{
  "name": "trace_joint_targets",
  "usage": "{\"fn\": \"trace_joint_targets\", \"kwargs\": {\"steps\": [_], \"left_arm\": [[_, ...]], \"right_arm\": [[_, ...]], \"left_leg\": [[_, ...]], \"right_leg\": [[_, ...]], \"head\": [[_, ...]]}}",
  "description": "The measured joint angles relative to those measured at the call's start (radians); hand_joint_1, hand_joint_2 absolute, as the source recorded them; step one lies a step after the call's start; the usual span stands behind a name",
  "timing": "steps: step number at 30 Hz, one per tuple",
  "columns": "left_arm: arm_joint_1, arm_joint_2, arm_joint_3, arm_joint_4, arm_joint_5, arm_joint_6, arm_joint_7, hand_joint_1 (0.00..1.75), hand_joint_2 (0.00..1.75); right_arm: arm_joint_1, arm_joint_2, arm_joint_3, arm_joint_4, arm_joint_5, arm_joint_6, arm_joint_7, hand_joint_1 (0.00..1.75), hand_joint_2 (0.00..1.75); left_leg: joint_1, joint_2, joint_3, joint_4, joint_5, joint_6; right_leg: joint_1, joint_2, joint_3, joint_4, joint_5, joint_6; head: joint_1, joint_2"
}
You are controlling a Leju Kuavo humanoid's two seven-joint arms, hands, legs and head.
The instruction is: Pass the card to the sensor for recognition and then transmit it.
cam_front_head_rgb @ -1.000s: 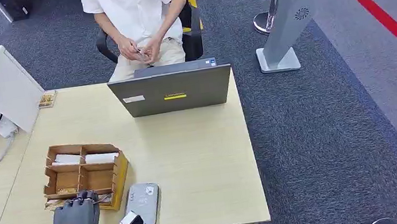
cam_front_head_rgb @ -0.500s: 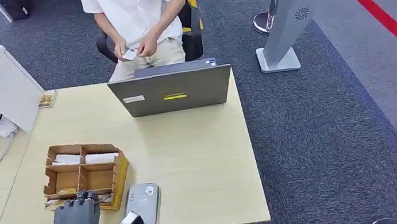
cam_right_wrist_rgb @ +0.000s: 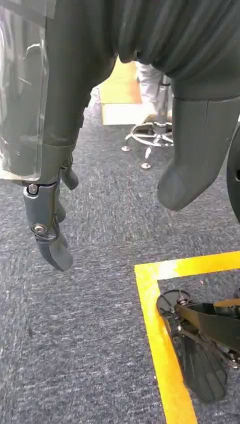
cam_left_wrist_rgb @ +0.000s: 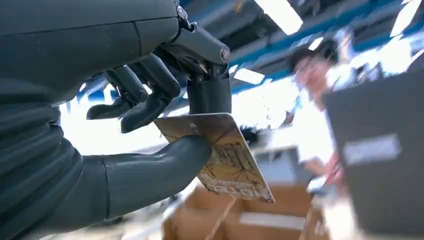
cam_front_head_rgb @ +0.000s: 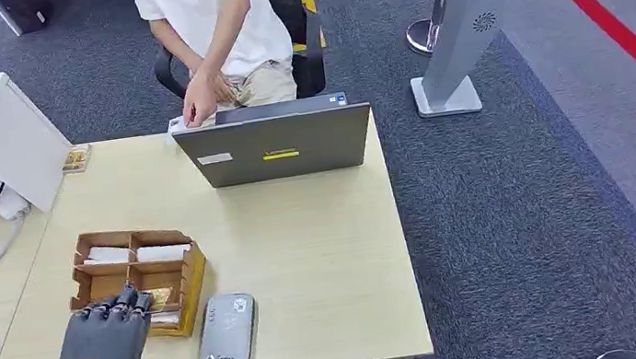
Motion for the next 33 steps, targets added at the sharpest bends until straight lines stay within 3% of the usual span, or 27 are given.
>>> {"fn": "trace_joint_targets", "kwargs": {"steps": [7, 11, 22, 25, 29, 33], "left_arm": [[-0.037, 0.07, -0.058, -0.103, 0.008, 0.003, -0.001, 1.75, 1.75], [-0.063, 0.085, -0.074, -0.128, 0.008, 0.011, -0.001, 1.75, 1.75], [-0.24, 0.046, -0.085, -0.118, -0.004, 0.022, 0.048, 1.75, 1.75], [-0.324, 0.022, -0.083, -0.056, -0.028, 0.021, 0.079, 1.75, 1.75], [-0.508, -0.005, -0.042, 0.182, -0.058, 0.064, 0.082, 1.75, 1.75], [-0.582, -0.018, -0.004, 0.31, -0.072, 0.092, 0.072, 1.75, 1.75]], "right_arm": [[0.001, 0.009, -0.021, 0.0, 0.0, -0.002, -0.008, 0.0, 1.75], [0.001, 0.011, -0.031, 0.0, 0.005, -0.002, -0.008, 0.0, 1.75], [0.001, 0.012, -0.032, 0.0, 0.065, 0.002, -0.005, 0.0, 1.75], [-0.001, 0.012, -0.026, 0.0, 0.102, 0.007, -0.002, 0.0, 1.75], [-0.011, 0.012, 0.0, 0.002, 0.146, 0.012, 0.002, 0.0, 1.75], [-0.01, 0.011, 0.013, 0.004, 0.15, 0.013, 0.002, 0.0, 1.75]], "left_leg": [[0.0, 0.0, 0.0, 0.0, 0.0, 0.0], [0.0, 0.0, 0.0, 0.0, 0.0, 0.0], [0.0, 0.001, 0.001, 0.001, 0.0, 0.0], [0.0, -0.002, 0.0, 0.001, 0.001, 0.0], [0.0, -0.001, 0.001, 0.001, 0.003, -0.001], [0.0, 0.001, 0.001, 0.001, 0.004, 0.0]], "right_leg": [[0.0, 0.0, 0.0, 0.0, 0.0, 0.0], [0.0, 0.0, 0.0, 0.0, 0.0, 0.0], [0.0, 0.001, 0.0, 0.0, 0.001, 0.0], [0.0, -0.002, 0.0, 0.0, 0.001, 0.0], [0.0, -0.001, 0.002, 0.001, 0.004, -0.002], [0.0, 0.001, 0.002, 0.001, 0.004, -0.002]], "head": [[0.001, 0.0], [0.001, 0.0], [0.0, 0.0], [0.0, 0.0], [0.0, 0.0], [0.0, 0.0]]}}
